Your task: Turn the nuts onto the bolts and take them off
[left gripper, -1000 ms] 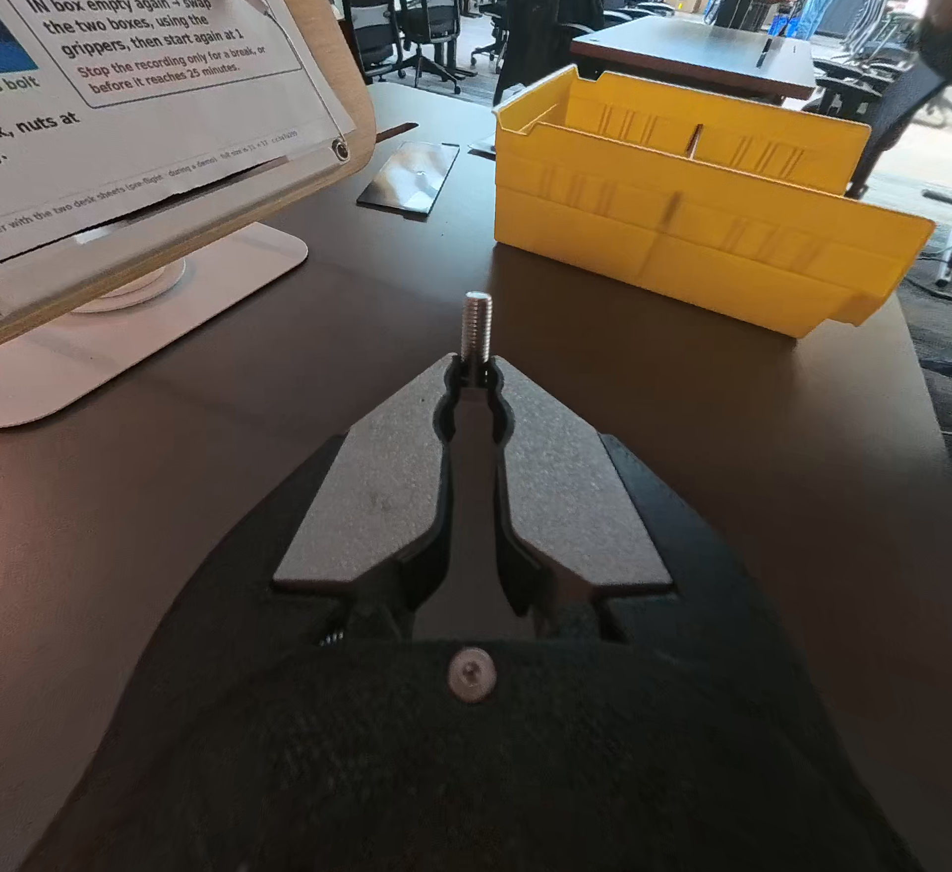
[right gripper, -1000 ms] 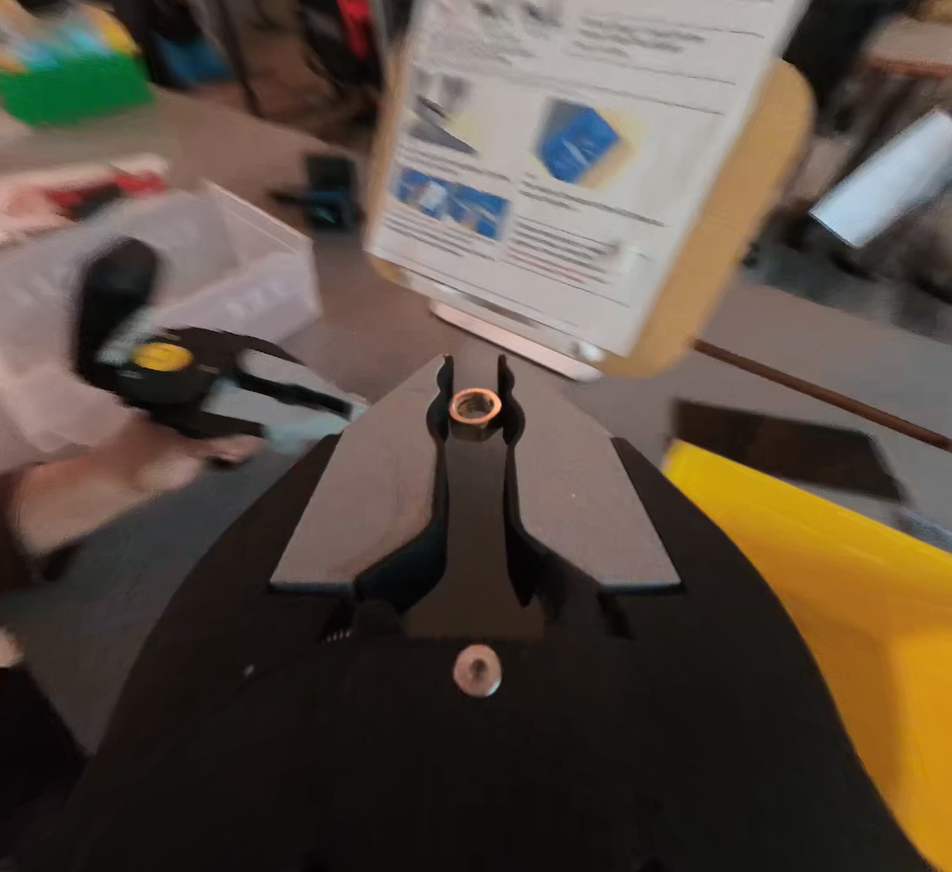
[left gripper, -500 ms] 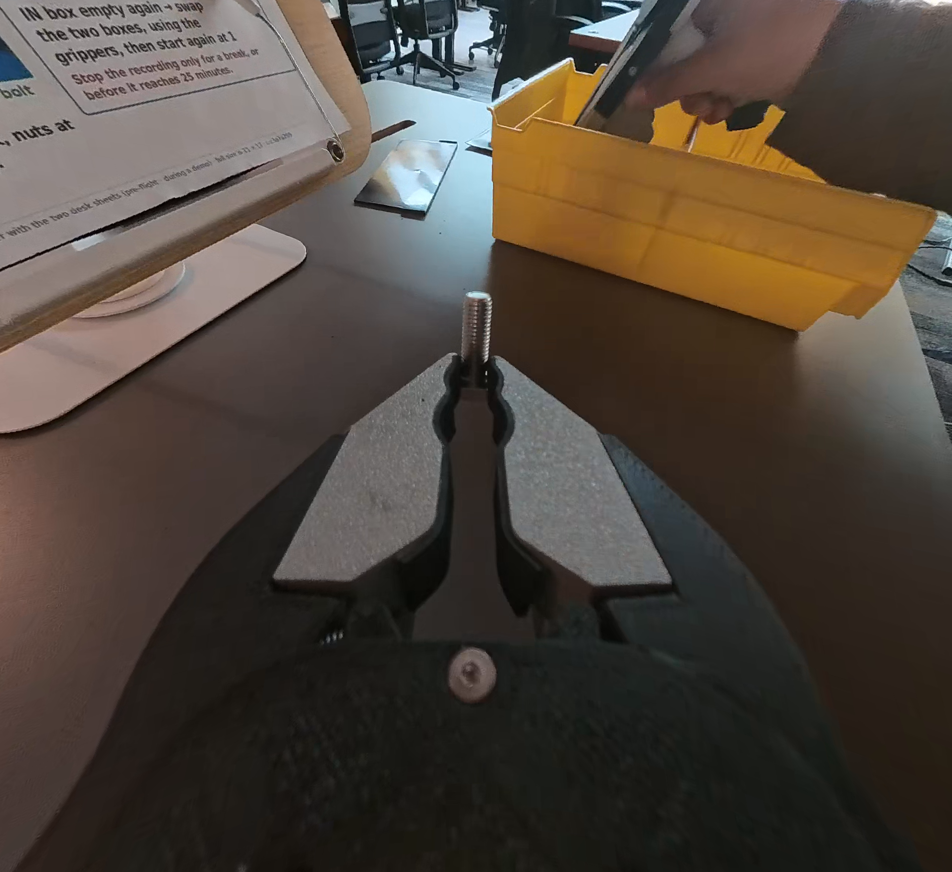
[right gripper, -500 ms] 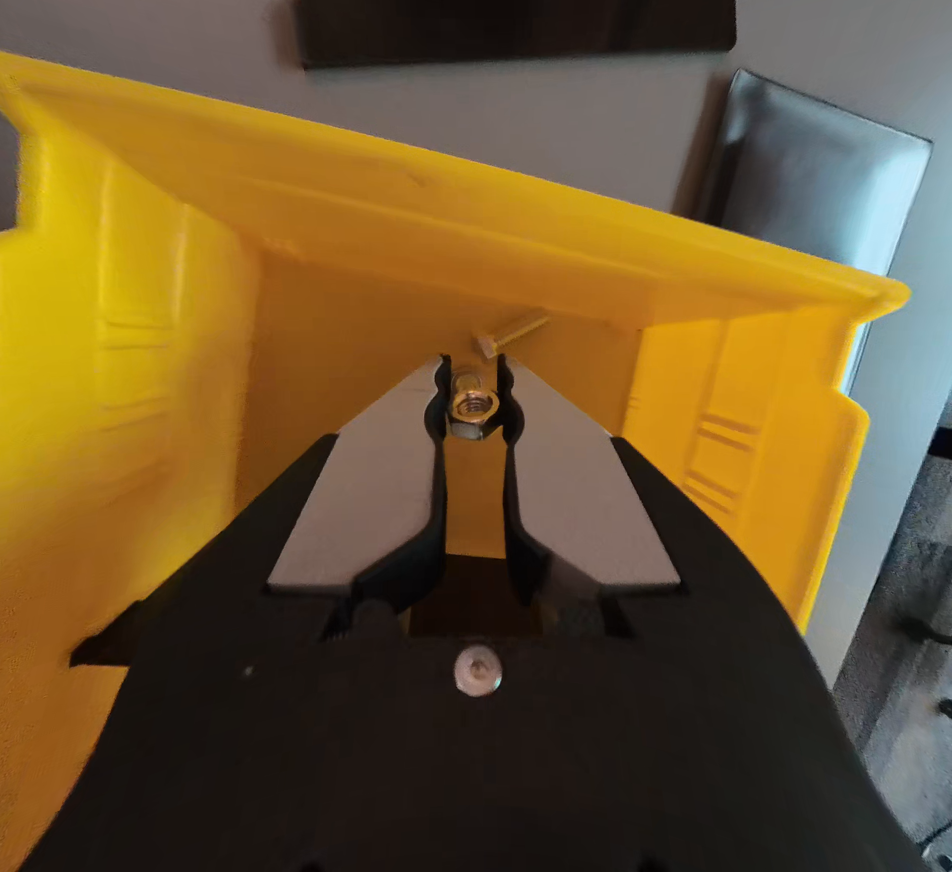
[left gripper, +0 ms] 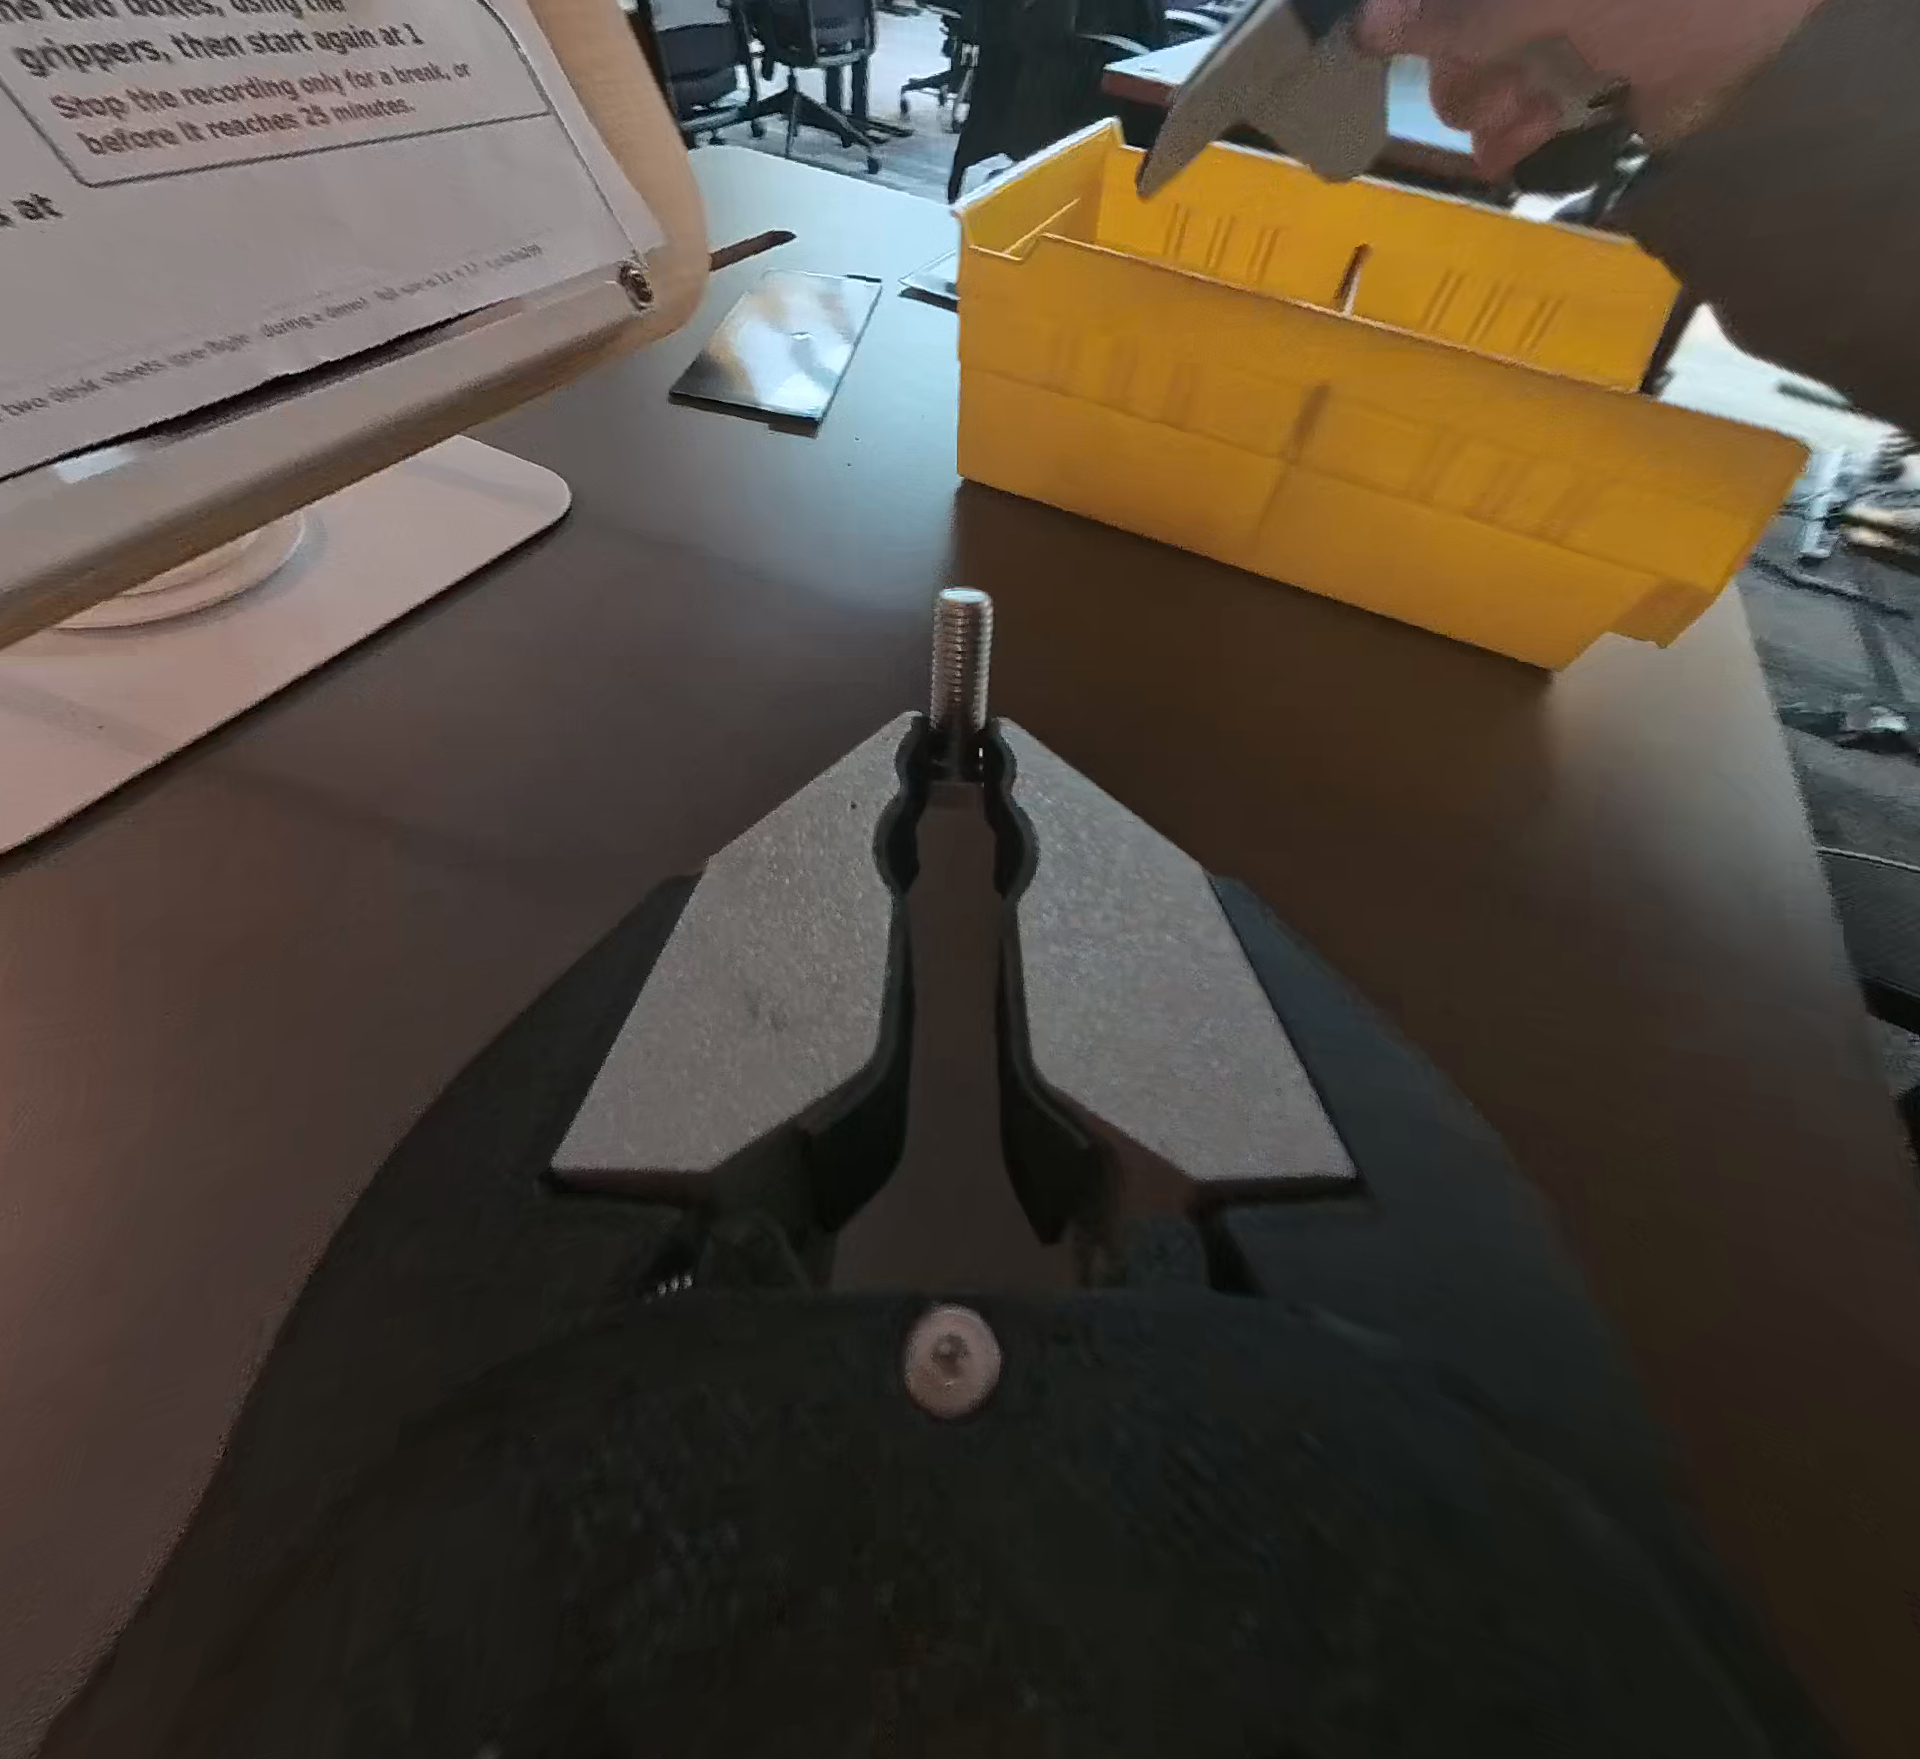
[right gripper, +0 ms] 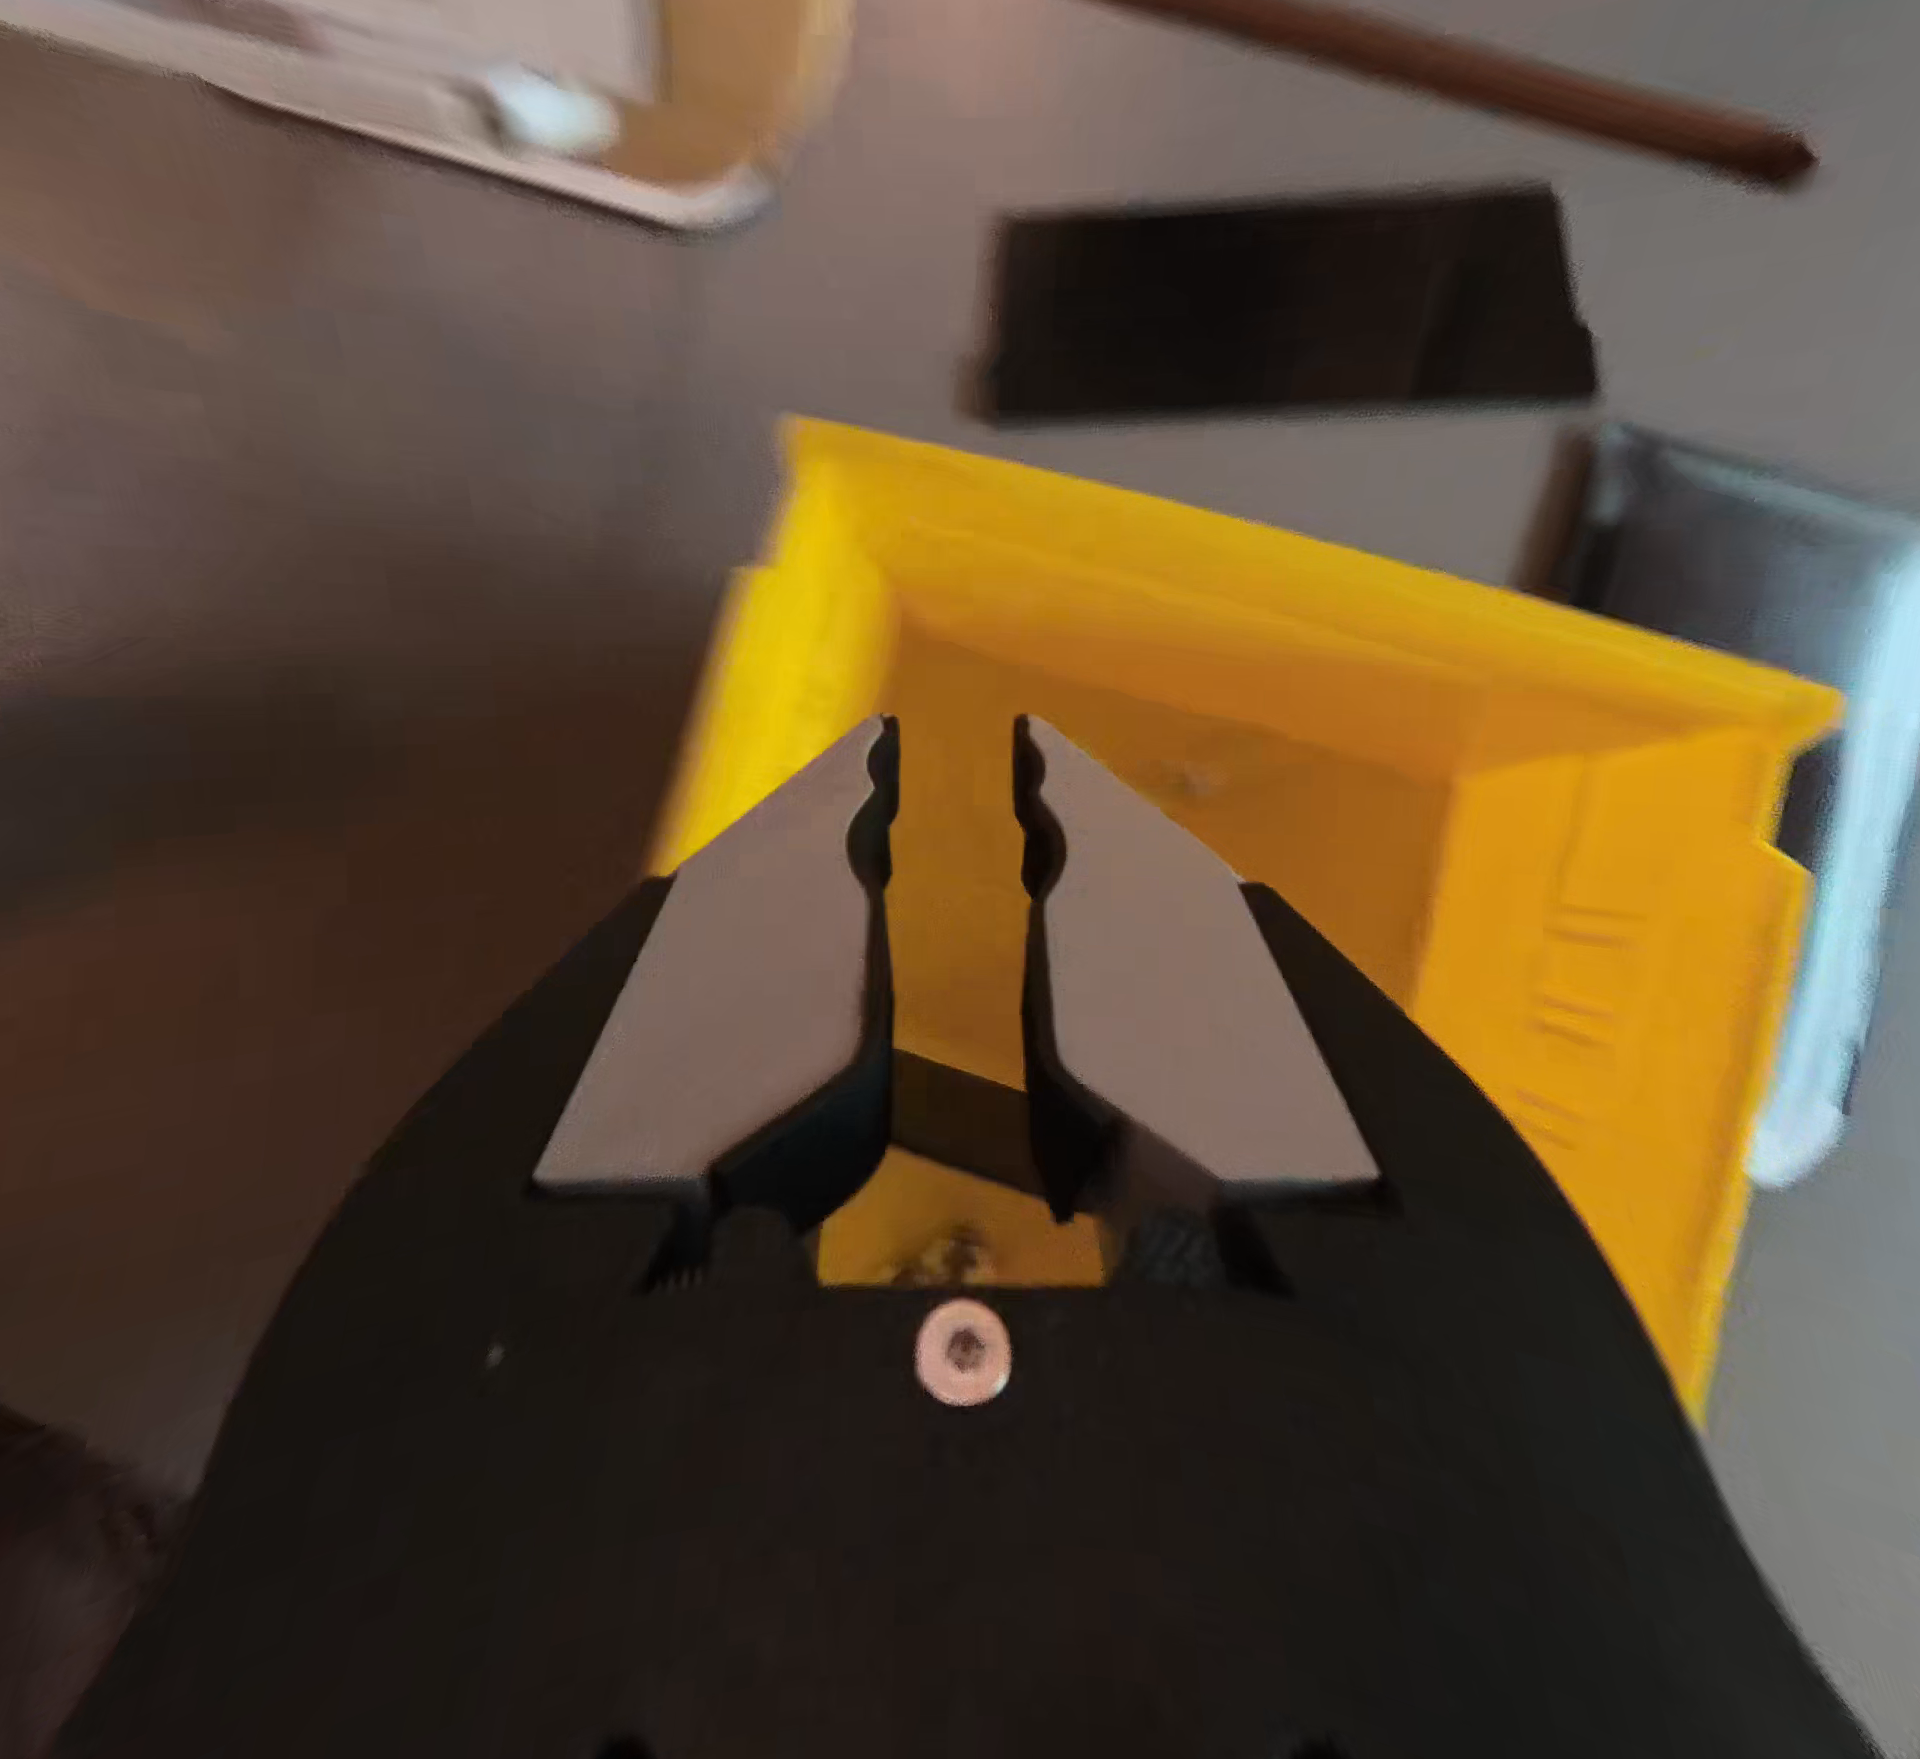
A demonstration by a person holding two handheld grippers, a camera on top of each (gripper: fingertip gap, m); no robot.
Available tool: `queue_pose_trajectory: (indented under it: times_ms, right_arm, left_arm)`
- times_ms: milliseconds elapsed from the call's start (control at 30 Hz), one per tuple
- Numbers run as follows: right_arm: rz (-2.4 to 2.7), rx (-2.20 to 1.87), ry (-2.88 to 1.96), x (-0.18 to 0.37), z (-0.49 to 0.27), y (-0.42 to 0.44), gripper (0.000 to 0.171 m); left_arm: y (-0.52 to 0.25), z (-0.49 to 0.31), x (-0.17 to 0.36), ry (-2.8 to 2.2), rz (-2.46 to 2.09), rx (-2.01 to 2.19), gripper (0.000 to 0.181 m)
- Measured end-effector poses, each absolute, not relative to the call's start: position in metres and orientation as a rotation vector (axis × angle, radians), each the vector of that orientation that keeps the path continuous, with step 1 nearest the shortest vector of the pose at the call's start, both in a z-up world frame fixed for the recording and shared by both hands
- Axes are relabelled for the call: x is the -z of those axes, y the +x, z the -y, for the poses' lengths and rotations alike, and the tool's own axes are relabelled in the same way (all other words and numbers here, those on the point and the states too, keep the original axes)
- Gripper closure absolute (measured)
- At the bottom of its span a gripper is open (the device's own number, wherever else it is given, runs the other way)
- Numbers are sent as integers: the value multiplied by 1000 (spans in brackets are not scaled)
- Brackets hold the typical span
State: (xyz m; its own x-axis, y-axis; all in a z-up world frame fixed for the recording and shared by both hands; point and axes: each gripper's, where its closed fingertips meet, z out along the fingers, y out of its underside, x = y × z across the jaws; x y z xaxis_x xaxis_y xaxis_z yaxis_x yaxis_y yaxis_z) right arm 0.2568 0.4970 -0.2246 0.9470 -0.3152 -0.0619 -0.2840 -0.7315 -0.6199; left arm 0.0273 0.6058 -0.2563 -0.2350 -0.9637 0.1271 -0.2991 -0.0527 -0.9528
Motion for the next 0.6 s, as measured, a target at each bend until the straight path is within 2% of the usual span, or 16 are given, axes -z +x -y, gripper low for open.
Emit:
queue_pose_trajectory:
  times_ms: [100,200,367,500,600]
  right_arm:
    - [-224,-150,-2280,185,-521,186,147]
    - [-45,-355,-2173,168,-537,110,144]
    - [117,-451,-2138,187,-559,31,143]
    - [109,-488,-2112,207,-579,12,144]
    - [112,-498,-2119,220,-590,7,153]
  left_arm:
    - [26,-598,252,-1355,-1581,1419,173]
    - [24,-592,243,-1321,-1570,1516,173]
    - [18,-577,232,-1255,-1590,1663,173]
    - [16,-573,227,-1226,-1590,1681,173]
    - [16,-570,227,-1221,-1608,1678,173]
